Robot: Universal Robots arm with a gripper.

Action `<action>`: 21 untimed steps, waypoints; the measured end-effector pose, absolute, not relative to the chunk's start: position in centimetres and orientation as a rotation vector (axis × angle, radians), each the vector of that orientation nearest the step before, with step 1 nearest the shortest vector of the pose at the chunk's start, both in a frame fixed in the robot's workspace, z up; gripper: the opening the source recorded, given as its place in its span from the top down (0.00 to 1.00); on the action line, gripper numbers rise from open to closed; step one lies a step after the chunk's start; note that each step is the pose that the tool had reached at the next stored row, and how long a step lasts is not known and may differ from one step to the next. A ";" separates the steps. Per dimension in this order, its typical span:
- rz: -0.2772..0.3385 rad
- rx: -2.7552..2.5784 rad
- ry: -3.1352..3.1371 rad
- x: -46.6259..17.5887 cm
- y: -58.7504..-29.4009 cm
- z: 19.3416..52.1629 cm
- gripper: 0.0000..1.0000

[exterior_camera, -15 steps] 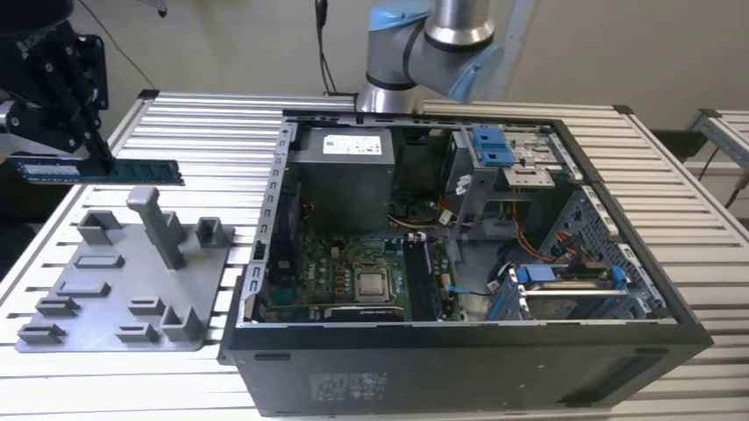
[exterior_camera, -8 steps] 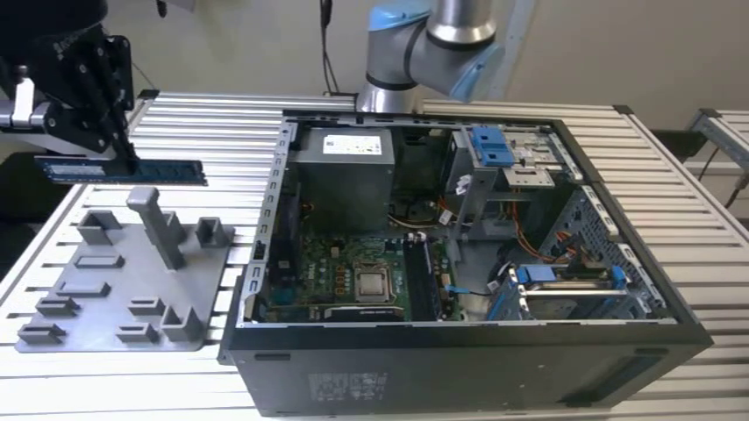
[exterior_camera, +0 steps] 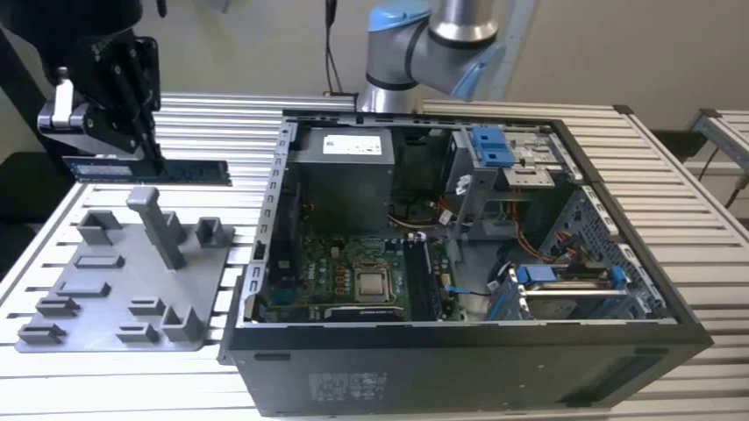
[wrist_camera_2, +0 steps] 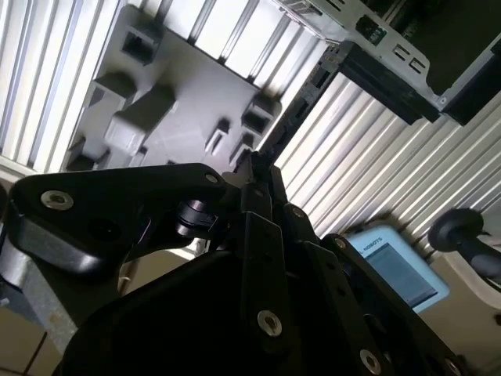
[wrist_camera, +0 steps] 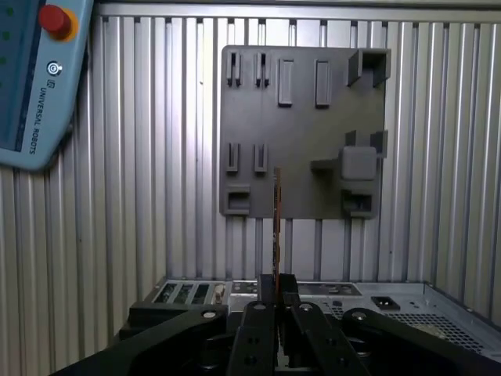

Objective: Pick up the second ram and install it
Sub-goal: 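Pick up the second ram and move it above second insertion slot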

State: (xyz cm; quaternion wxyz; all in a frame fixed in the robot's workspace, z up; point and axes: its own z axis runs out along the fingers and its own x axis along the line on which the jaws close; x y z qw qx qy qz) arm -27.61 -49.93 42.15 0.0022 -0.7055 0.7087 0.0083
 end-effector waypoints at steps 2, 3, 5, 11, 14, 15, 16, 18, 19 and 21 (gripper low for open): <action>0.026 -2.213 2.224 -27.1 -49.9 42.2 0.86; 0.027 -2.214 2.224 -26.8 -49.9 42.2 0.86; 0.027 -2.214 2.224 -26.3 -49.9 42.2 0.86; 0.028 -2.214 2.224 -24.9 -49.9 42.2 0.86; 0.029 -2.214 2.225 -24.2 -49.9 42.2 0.86; 0.029 -2.215 2.225 -23.9 -49.9 42.2 0.86; 0.029 -2.215 2.225 -23.7 -49.9 42.2 0.86; 0.029 -2.215 2.225 -23.2 -49.9 42.2 0.86; 0.030 -2.215 2.225 -23.0 -49.9 42.2 0.86; 0.030 -2.215 2.225 -22.5 -49.9 42.1 0.86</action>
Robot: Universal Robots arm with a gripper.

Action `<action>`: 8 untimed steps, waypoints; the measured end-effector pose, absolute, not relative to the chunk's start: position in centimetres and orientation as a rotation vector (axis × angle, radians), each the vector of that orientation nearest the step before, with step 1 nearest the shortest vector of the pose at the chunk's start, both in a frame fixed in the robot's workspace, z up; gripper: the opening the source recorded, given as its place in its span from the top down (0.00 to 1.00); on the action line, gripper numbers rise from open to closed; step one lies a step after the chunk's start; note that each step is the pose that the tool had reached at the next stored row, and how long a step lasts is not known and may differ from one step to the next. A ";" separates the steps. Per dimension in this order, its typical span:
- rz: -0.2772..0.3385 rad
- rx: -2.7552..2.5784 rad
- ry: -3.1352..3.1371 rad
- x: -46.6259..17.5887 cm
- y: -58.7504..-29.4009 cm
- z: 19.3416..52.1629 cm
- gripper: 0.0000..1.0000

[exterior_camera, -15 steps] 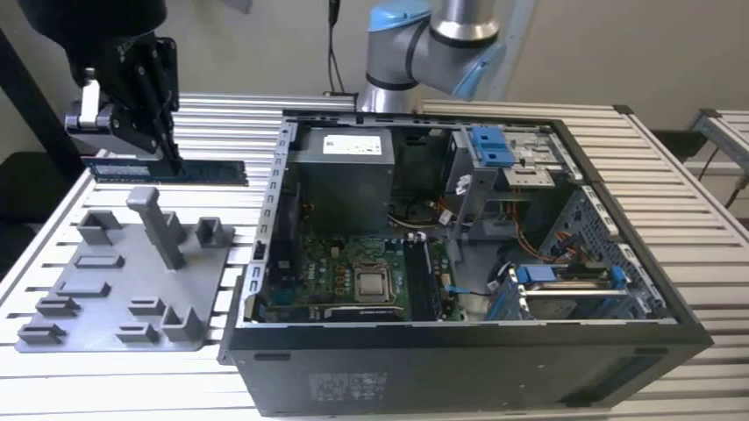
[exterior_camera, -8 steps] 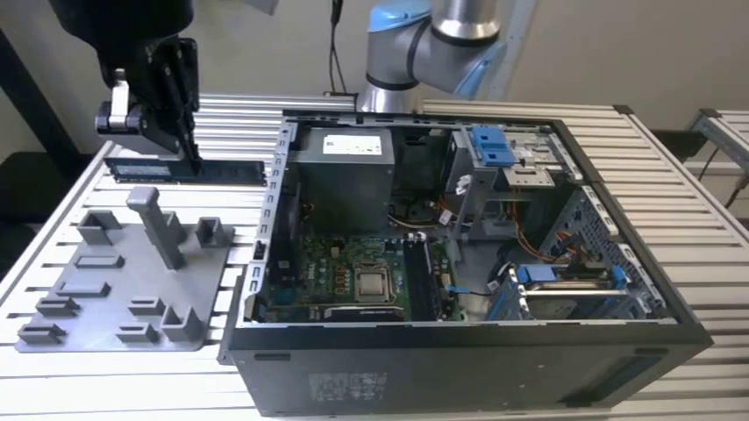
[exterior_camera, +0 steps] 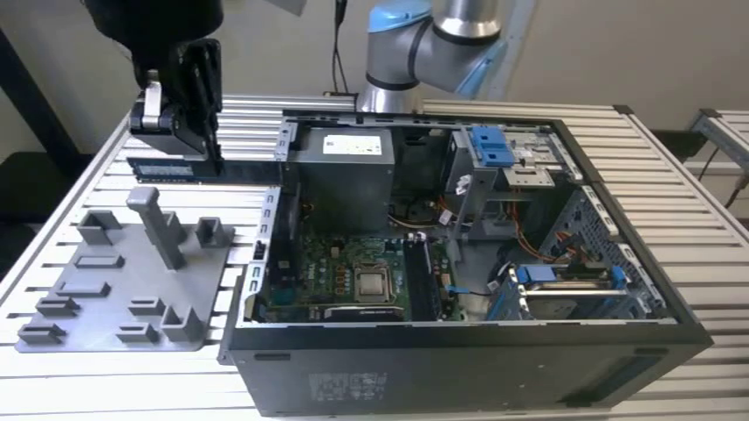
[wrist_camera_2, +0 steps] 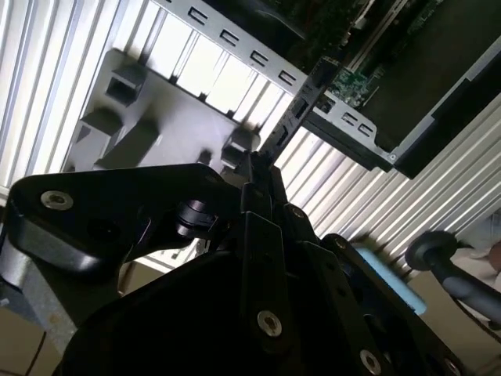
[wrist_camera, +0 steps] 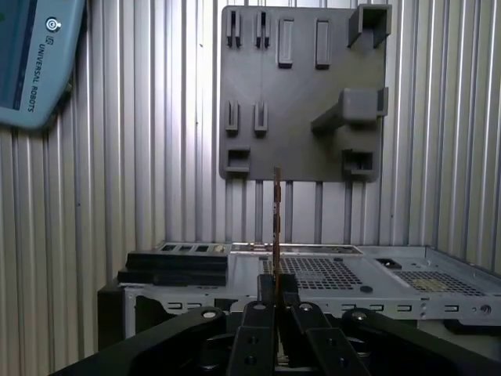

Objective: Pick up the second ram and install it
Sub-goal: 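Pick up the second ram and move it above second insertion slot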

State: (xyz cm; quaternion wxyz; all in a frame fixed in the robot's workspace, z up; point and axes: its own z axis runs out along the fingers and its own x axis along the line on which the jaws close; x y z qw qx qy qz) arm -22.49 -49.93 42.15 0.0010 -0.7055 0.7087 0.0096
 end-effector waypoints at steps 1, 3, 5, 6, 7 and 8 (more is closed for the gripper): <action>0.030 -2.215 2.225 -22.2 -49.9 42.2 0.86; 0.031 -2.215 2.225 -21.7 -49.9 42.2 0.86; 0.031 -2.215 2.225 -21.3 -49.9 42.2 0.86; 0.031 -2.215 2.225 -21.0 -49.9 42.2 0.86; 0.031 -2.215 2.226 -20.8 -49.9 42.2 0.86; 0.031 -2.215 2.226 -20.5 -49.9 42.2 0.86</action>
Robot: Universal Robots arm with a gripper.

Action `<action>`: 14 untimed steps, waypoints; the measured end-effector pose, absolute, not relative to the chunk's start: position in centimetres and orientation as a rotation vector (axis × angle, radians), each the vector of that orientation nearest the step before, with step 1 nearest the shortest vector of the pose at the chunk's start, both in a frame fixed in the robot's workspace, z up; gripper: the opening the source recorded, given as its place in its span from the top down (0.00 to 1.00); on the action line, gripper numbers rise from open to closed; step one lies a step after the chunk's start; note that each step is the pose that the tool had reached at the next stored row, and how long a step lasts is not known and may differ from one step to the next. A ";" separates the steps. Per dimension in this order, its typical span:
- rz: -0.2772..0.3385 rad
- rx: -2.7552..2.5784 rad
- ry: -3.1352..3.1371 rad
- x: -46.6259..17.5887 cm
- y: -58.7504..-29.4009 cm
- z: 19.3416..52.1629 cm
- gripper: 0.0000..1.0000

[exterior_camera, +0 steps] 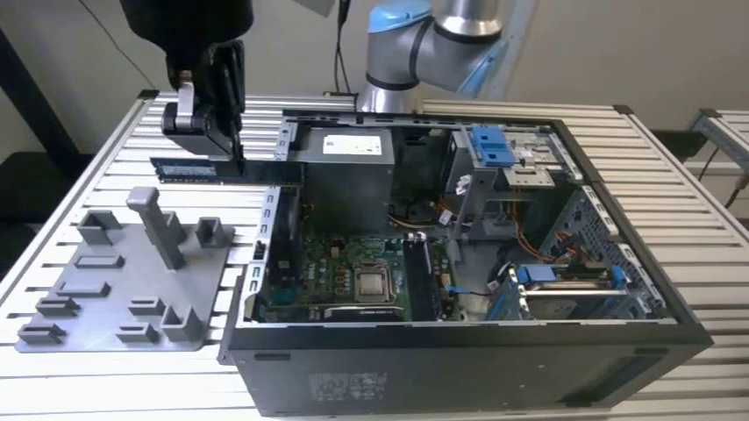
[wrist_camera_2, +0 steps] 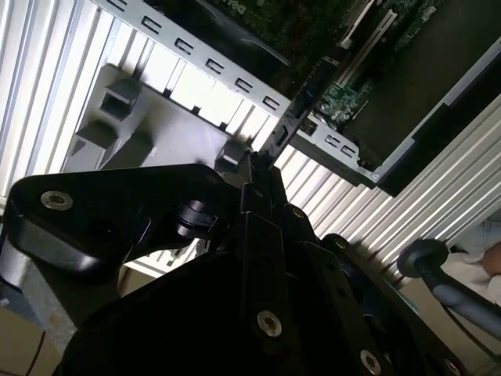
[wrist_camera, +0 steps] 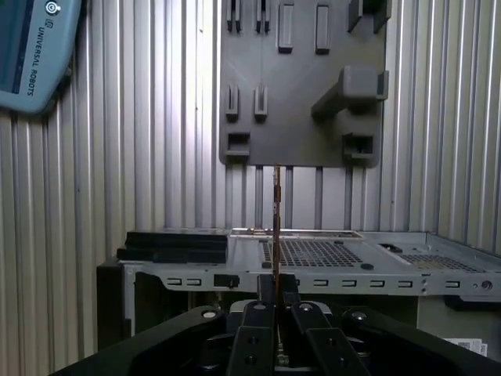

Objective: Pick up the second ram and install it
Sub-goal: 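Pick up the second ram and move it above second insertion slot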

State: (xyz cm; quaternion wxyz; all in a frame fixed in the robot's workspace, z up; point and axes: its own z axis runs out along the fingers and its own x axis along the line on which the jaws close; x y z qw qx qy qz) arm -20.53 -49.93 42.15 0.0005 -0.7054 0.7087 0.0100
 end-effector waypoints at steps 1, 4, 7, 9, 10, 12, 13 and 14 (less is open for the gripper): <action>0.031 -2.216 2.226 -20.3 -49.9 42.2 0.86; 0.032 -2.216 2.226 -19.6 -49.9 42.1 0.86; 0.032 -2.216 2.226 -18.8 -49.9 42.2 0.86; 0.033 -2.216 2.226 -18.3 -49.9 42.2 0.86; 0.033 -2.216 2.226 -18.1 -49.9 42.2 0.86; 0.033 -2.216 2.226 -17.6 -49.9 42.2 0.86; 0.033 -2.216 2.227 -17.4 -49.9 42.2 0.86; 0.033 -2.216 2.227 -17.2 -49.9 42.1 0.86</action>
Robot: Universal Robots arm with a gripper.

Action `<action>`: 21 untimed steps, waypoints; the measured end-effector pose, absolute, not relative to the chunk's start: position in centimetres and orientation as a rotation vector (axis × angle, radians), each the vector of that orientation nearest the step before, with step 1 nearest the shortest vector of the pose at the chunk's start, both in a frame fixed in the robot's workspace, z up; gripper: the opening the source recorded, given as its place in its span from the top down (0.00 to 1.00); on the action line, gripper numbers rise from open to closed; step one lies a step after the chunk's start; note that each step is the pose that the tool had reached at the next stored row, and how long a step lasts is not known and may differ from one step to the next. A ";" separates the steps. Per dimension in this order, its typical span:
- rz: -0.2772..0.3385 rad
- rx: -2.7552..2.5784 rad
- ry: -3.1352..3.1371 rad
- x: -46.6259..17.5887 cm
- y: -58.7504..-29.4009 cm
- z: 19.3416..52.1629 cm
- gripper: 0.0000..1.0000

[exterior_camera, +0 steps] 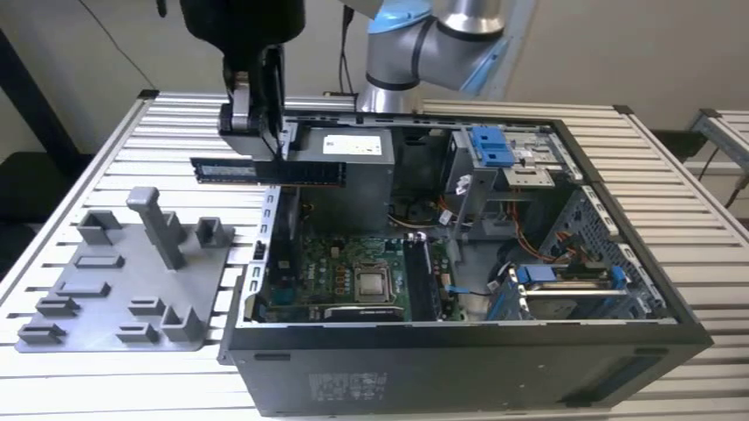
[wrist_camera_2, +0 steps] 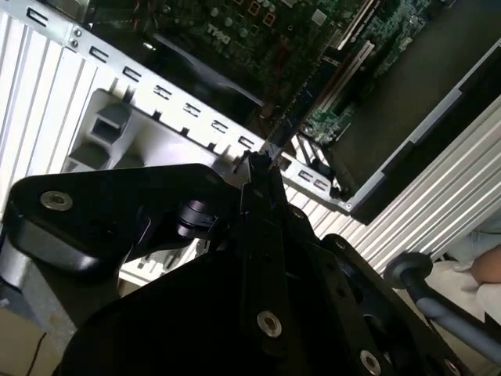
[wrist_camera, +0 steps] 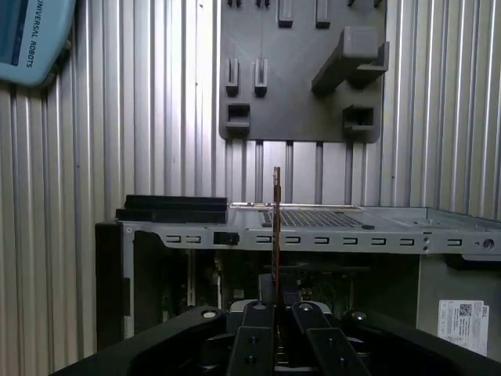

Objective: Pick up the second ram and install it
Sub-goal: 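Pick up the second ram and move it above second insertion slot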

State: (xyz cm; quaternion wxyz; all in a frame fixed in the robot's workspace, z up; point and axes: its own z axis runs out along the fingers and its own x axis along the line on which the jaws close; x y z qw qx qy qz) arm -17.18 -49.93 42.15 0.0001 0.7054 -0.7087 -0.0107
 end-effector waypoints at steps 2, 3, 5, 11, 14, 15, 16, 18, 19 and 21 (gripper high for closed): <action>-0.034 2.216 -2.226 -16.7 -49.9 42.1 0.86; -0.034 2.216 -2.226 -16.5 -49.9 42.2 0.86; -0.034 2.216 -2.226 -16.0 -49.9 42.2 0.86; -0.035 2.215 -2.226 -14.7 -49.9 42.2 0.86; -0.035 2.215 -2.225 -14.0 -49.9 42.1 0.86; -0.035 2.215 -2.225 -13.8 -49.9 42.2 0.86; -0.035 2.215 -2.225 -13.6 -49.9 42.2 0.86; -0.035 2.215 -2.225 -13.1 -49.9 42.2 0.86; -0.036 2.215 -2.225 -12.9 -49.9 42.2 0.86; -0.036 2.215 -2.225 -12.5 -49.9 42.2 0.86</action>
